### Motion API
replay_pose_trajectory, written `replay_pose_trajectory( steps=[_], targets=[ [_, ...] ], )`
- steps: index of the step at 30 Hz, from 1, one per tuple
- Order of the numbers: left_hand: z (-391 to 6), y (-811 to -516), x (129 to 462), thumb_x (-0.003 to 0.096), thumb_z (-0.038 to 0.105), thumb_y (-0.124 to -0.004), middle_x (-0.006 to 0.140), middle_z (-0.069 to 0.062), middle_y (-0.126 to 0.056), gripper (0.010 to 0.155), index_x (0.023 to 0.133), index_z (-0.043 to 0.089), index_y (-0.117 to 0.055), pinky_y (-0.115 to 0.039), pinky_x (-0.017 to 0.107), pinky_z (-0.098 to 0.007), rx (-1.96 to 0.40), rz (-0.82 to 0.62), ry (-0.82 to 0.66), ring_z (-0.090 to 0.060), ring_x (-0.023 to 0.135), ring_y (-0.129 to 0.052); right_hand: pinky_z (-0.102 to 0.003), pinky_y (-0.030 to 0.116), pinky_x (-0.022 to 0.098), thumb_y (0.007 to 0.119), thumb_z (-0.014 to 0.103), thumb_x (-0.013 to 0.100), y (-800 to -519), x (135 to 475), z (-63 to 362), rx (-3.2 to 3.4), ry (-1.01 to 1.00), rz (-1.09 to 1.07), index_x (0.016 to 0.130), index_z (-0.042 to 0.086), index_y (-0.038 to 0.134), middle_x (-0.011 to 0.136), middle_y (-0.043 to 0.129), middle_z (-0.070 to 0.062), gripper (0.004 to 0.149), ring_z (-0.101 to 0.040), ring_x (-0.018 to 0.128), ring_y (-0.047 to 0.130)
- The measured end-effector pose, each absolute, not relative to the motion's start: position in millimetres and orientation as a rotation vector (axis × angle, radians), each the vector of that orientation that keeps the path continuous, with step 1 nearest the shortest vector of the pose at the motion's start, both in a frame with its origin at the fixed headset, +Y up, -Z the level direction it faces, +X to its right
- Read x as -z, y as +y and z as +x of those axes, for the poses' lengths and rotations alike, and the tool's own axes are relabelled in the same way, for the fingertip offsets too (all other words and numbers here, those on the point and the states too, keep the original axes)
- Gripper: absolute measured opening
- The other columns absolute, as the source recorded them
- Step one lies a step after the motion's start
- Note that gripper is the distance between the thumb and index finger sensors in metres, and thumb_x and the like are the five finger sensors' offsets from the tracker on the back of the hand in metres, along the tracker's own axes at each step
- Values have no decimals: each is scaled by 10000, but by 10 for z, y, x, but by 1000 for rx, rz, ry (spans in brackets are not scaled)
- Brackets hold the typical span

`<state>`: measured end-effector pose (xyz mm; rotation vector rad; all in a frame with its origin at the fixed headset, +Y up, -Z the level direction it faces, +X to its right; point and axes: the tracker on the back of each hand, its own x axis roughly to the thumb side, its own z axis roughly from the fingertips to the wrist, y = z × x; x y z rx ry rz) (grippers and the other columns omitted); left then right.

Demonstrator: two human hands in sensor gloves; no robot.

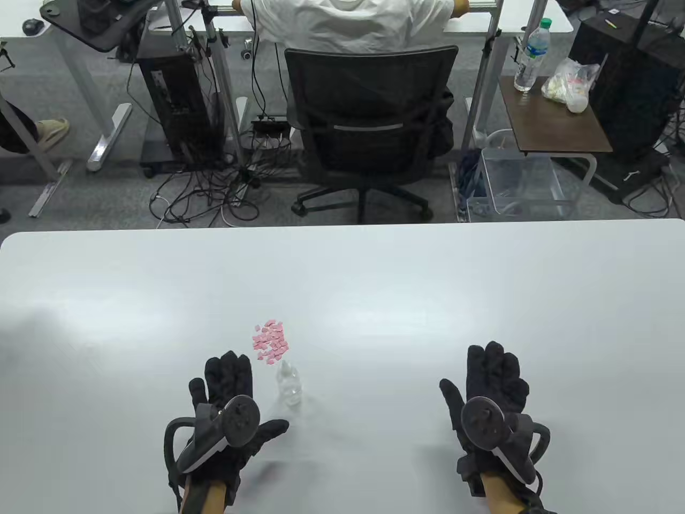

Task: Squeeze empty conical bottle to blow paper scraps with air puff

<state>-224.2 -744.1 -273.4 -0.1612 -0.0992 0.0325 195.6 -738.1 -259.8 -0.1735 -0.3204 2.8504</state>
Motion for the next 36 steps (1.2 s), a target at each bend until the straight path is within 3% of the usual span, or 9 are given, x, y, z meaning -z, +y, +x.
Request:
replay_pose_trajectory(
  steps=[24,30,35,36],
  targets=[
    [-2327,-7433,2675,432,724,-782,1265,-181,-64,1188,1181,138,-69,-170,824,-633,-201,-121,-72,-435,1119,-6,-725,383,699,624,543,607,-7370,2631,2019,-2737,-288,-169,1207,108,387,1240,308,-232,778,-544,1081,307],
    [-2323,-7417,2679,464,612,-877,1278,-192,-288,1112,1197,119,-200,-298,830,-645,-436,-99,-100,-460,1179,-232,-728,393,698,623,540,611,-7366,2642,2060,-2705,-275,-167,1208,103,386,1240,300,-243,778,-554,1078,309],
    [-2265,-7396,2715,448,562,-935,1272,-167,-397,1074,1202,141,-296,-350,829,-635,-470,-10,-76,-448,1189,-350,-726,400,699,623,543,611,-7378,2664,2044,-2707,-269,-131,1208,101,389,1240,304,-243,778,-557,1077,316],
    [-2262,-7401,2737,439,559,-947,1265,-159,-438,1060,1201,149,-334,-374,825,-632,-479,15,-58,-414,1193,-455,-727,401,698,623,543,611,-7381,2670,2039,-2707,-263,-126,1208,102,389,1240,301,-242,778,-558,1076,317]
  ],
)
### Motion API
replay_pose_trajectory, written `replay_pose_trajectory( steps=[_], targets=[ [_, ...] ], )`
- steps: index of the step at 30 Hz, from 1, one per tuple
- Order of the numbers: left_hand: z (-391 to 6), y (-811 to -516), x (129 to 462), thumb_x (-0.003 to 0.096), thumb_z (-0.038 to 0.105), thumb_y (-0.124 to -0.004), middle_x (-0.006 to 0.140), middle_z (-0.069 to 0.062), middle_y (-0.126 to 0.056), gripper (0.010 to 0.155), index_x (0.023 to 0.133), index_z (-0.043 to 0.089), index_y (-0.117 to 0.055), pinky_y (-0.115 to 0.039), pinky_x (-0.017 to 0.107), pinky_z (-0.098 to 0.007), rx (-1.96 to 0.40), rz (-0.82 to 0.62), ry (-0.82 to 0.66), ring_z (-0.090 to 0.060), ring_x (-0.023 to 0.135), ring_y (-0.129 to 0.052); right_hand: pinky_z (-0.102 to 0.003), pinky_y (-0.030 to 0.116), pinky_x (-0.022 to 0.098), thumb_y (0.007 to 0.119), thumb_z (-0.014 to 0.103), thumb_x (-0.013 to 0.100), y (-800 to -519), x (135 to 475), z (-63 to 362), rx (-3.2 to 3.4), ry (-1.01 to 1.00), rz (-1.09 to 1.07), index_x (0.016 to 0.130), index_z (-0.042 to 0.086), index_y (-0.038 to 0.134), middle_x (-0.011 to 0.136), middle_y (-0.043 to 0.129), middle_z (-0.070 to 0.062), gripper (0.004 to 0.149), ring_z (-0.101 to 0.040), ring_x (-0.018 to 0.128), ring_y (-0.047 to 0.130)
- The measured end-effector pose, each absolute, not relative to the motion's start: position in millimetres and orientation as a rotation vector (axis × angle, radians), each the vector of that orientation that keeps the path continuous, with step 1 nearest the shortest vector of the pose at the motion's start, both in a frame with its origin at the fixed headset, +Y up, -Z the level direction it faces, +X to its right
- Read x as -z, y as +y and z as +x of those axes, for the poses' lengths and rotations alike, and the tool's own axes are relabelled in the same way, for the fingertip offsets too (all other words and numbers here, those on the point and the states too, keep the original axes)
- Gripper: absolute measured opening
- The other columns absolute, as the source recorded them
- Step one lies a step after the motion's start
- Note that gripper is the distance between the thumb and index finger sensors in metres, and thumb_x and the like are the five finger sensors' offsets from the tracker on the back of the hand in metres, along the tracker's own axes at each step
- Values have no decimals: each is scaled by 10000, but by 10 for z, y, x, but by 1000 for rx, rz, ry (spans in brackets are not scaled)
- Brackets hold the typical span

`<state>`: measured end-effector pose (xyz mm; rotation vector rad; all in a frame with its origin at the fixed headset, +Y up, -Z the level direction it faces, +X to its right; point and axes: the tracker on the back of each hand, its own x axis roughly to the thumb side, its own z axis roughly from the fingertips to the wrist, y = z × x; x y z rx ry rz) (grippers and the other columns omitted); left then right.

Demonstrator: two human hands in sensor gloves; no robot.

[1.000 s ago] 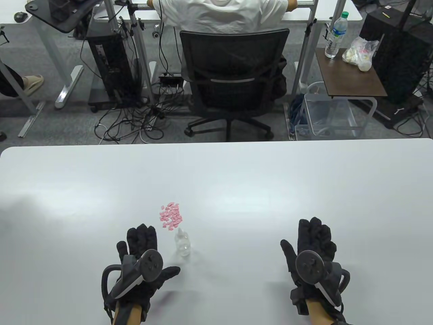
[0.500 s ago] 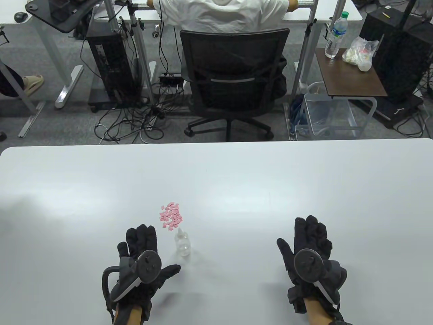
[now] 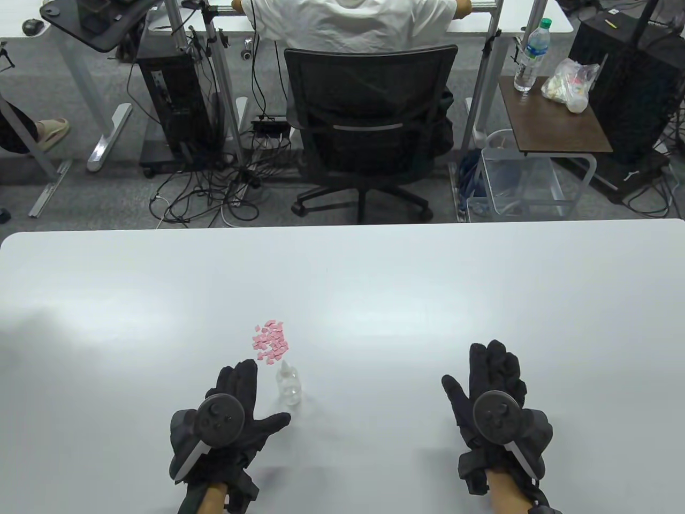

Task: Squeeze empty conical bottle to blow paper scraps with air puff

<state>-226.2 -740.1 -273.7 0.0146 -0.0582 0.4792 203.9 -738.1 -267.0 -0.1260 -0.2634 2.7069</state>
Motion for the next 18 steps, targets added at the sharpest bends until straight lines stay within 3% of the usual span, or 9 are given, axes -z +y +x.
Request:
replay_pose_trajectory(
  steps=[3,10,18],
  targets=[
    [-2249,-7427,2819,422,546,-975,1248,-143,-513,1034,1194,163,-402,-411,822,-623,-511,17,-14,-397,1171,-553,-727,401,699,623,543,611,-7384,2692,2022,-2696,-251,-110,1208,105,390,1241,302,-241,776,-557,1078,316],
    [-2224,-7614,3024,393,550,-1008,1245,-95,-581,991,1178,217,-503,-347,815,-659,-502,-116,29,-357,1202,-514,-729,406,699,624,543,613,-7360,2703,2017,-2655,-251,-90,1209,101,389,1240,297,-249,779,-561,1077,314],
    [-2050,-7689,3139,387,564,-1009,1216,-35,-662,912,1142,270,-590,-358,813,-658,-445,-92,22,-325,1198,-550,-721,418,705,638,535,606,-7317,2682,2004,-2615,-346,-51,1201,104,421,1239,323,-239,767,-555,1081,341]
  ],
)
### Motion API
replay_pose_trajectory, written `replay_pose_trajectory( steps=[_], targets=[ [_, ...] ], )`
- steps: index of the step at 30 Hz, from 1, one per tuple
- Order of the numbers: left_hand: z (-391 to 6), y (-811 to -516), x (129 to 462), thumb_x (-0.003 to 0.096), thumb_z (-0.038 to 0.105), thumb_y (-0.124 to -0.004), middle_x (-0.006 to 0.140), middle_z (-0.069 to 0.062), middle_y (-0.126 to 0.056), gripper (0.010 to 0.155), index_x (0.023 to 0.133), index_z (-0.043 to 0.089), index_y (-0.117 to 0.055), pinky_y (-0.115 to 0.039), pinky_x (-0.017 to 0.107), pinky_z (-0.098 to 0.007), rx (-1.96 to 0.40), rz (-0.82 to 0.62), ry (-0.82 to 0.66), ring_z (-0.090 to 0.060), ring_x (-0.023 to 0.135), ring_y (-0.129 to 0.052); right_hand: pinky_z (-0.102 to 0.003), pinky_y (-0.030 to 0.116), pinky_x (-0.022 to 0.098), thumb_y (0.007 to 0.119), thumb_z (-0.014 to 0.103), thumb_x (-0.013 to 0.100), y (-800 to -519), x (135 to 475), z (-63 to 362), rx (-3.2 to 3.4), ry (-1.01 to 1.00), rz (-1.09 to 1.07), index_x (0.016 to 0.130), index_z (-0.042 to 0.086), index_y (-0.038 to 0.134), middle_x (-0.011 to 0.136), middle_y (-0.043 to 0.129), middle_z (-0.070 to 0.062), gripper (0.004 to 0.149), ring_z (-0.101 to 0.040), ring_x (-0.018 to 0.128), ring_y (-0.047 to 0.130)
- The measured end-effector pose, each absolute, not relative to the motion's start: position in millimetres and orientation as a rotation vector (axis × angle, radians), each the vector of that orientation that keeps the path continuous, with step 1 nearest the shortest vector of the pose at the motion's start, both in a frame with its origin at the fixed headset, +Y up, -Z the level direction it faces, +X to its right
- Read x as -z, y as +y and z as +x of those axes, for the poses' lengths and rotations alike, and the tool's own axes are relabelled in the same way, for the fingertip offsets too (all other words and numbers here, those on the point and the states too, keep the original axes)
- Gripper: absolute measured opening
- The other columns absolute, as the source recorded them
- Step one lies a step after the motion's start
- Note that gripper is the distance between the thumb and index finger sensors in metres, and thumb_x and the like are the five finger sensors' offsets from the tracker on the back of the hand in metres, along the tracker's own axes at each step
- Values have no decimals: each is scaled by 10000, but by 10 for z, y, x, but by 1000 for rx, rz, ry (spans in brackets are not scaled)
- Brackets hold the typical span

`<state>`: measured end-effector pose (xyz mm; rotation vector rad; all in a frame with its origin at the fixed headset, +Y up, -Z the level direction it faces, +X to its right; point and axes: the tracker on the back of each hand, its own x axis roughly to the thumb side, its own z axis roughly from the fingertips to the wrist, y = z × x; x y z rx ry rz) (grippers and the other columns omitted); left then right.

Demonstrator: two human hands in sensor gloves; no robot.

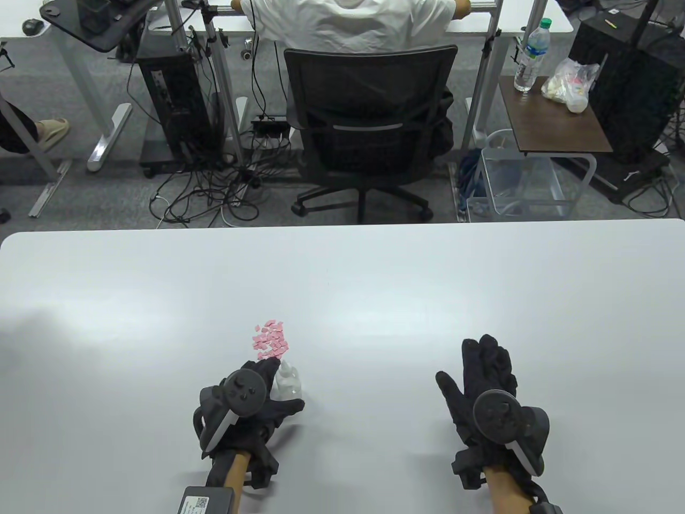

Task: Squeeze empty conical bottle to blow paper scraps with air puff

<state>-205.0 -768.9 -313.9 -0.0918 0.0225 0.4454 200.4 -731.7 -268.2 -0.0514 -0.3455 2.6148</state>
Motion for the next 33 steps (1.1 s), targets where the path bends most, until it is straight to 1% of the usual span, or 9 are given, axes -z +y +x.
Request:
replay_pose_trajectory(
  steps=[3,4,10,19,23,26,29,31,33],
  targets=[
    [-2031,-7699,3145,407,535,-1005,1163,3,-745,745,1057,306,-722,-388,809,-648,-504,-56,50,-295,1172,-623,-719,419,705,637,536,607,-7318,2683,2012,-2618,-348,-52,1201,103,421,1238,324,-242,767,-554,1080,347],
    [-2022,-7702,3145,408,537,-1003,1156,3,-754,734,1049,309,-730,-398,809,-645,-504,-52,55,-294,1163,-642,-718,421,706,636,535,607,-7316,2683,2013,-2616,-343,-53,1201,103,422,1239,323,-241,766,-556,1080,348],
    [-1983,-7576,3084,437,596,-970,1132,-39,-764,731,1045,272,-727,-485,804,-610,-484,59,-14,-324,1107,-726,-718,425,703,635,535,608,-7331,2685,2018,-2626,-324,-62,1201,98,425,1238,320,-245,767,-562,1078,356],
    [-1821,-7349,2958,451,592,-978,1009,-66,-899,698,1036,332,-698,-653,756,-529,-410,183,-123,-312,979,-907,-709,439,706,635,535,609,-7357,2751,1919,-2672,-264,-31,1198,85,435,1235,331,-250,768,-560,1075,363],
    [-1713,-7254,2901,454,595,-973,988,-43,-905,713,1050,316,-697,-645,753,-531,-352,232,-168,-312,956,-916,-696,469,709,638,532,608,-7255,2773,1745,-2672,-283,47,1193,76,451,1232,358,-257,765,-558,1074,395],
    [-1575,-7209,2831,453,596,-968,993,-28,-891,715,1056,324,-695,-624,764,-533,-115,317,-218,-299,967,-898,-661,523,717,640,527,607,-7161,2783,1598,-2624,-294,122,1182,58,482,1221,415,-269,759,-546,1069,475],
    [-1427,-7210,2762,446,595,-970,1005,-10,-878,717,1055,335,-695,-603,778,-536,115,377,-274,-285,984,-886,-589,627,712,652,515,603,-7108,2790,1449,-2535,-259,222,1147,32,561,1174,551,-284,732,-516,1006,653],
    [-1354,-7211,2729,445,589,-972,1006,-9,-877,719,1058,335,-696,-595,781,-540,169,392,-303,-283,986,-884,-548,731,662,664,505,599,-7134,2768,1332,-2403,-209,298,1098,30,642,1101,675,-285,689,-483,903,796],
    [-1285,-7196,2683,443,590,-971,1006,-7,-877,718,1056,332,-702,-590,784,-541,224,428,-332,-280,987,-885,-528,811,559,682,502,587,-7196,2732,1237,-2325,-171,307,1063,2,677,1047,717,-312,691,-438,758,898]
  ],
)
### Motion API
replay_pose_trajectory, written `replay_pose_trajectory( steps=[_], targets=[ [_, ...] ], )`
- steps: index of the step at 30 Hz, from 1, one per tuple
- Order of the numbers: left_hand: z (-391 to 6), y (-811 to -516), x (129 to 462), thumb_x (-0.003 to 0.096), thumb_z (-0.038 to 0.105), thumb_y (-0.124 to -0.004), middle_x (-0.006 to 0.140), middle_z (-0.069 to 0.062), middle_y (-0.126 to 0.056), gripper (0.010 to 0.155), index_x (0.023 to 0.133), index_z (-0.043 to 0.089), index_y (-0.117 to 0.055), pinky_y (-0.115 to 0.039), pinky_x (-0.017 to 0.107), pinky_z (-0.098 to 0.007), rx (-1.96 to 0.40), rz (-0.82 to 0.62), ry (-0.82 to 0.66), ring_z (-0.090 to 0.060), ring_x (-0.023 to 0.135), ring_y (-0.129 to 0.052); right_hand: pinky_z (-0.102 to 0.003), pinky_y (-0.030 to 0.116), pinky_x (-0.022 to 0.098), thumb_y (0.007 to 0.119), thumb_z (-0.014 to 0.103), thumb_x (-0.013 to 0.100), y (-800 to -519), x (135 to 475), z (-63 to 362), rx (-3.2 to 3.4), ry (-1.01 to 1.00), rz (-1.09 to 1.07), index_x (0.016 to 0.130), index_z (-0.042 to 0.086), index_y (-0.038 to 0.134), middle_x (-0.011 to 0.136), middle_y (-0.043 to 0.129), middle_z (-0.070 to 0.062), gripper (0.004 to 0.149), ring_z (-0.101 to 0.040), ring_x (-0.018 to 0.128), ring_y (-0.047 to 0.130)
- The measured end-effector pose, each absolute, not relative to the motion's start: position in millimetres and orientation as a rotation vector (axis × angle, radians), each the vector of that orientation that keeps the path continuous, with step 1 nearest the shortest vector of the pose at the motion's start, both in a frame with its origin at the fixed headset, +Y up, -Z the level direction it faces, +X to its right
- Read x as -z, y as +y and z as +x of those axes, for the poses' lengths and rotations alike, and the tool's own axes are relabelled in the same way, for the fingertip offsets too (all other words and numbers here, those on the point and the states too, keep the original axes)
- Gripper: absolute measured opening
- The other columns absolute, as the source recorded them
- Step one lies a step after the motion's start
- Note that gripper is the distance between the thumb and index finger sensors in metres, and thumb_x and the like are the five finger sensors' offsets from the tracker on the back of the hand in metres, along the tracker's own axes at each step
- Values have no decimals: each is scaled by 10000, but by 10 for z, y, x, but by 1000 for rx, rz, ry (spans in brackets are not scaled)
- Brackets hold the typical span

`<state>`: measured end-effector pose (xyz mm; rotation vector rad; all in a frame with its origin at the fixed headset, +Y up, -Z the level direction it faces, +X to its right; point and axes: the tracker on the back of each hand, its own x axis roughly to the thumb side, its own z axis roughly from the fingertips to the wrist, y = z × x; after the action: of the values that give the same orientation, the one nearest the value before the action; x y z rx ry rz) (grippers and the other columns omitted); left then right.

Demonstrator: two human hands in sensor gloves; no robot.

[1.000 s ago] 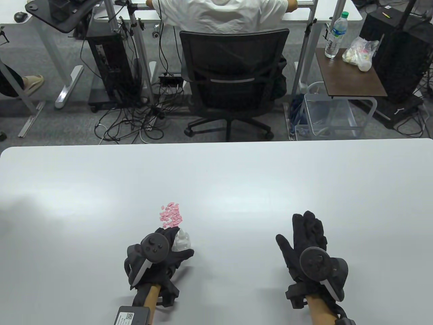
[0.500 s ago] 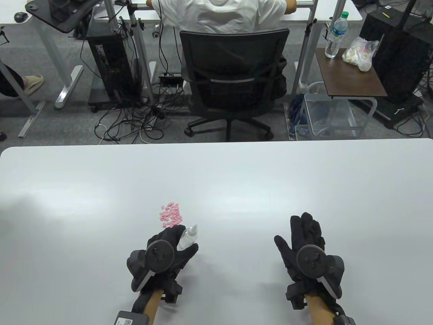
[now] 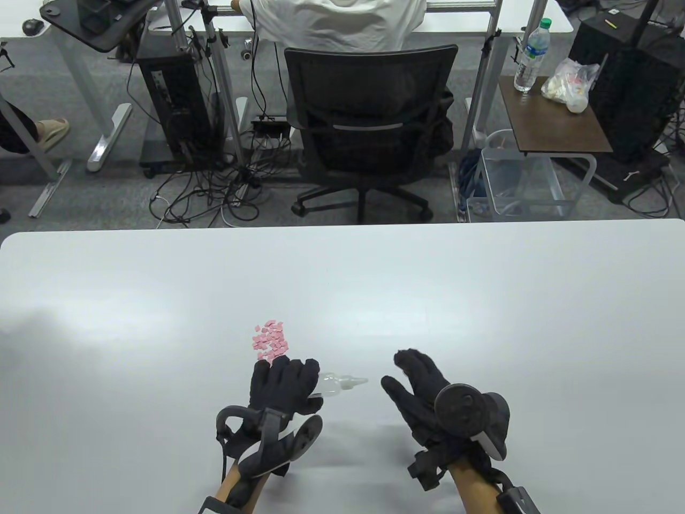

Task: Squeeze empty conical bottle to blow paper scraps with air puff

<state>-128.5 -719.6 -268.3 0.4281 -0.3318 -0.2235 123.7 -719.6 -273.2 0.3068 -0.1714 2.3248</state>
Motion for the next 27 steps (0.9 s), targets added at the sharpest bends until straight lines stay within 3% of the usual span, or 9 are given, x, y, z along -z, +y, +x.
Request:
replay_pose_trajectory(
  steps=[2,6,15,19,27],
  targets=[
    [-1188,-7165,2610,443,598,-961,1005,-3,-880,723,1061,330,-697,-588,786,-540,327,480,-396,-276,987,-884,-499,841,489,676,515,576,-7238,2696,1150,-2362,-205,346,1044,-6,685,1010,739,-316,700,-373,652,944],
    [-1045,-7140,2493,441,607,-952,997,1,-886,725,1059,324,-701,-585,789,-540,394,556,-447,-269,980,-893,-445,879,392,666,450,595,-7278,2661,1063,-2427,-207,396,915,47,798,847,876,-242,531,-292,515,994],
    [-982,-7139,2436,446,602,-943,1017,2,-866,730,1069,325,-681,-571,794,-542,432,613,-447,-269,997,-875,-459,873,343,605,391,620,-7343,2667,1174,-2248,-39,291,806,54,844,724,915,-219,454,-277,440,990],
    [-963,-7116,2406,441,623,-924,982,-1,-896,732,1058,300,-703,-582,791,-536,420,595,-476,-267,960,-909,-445,873,315,605,403,619,-7324,2676,1209,-2287,-73,269,765,65,851,679,923,-197,443,-245,397,983],
    [-953,-7149,2445,435,622,-911,916,-29,-948,731,1039,245,-744,-586,800,-523,289,411,-561,-279,883,-974,-456,871,319,639,389,612,-7377,2687,1259,-2280,-49,246,744,53,855,677,922,-211,420,-257,404,983]
  ],
)
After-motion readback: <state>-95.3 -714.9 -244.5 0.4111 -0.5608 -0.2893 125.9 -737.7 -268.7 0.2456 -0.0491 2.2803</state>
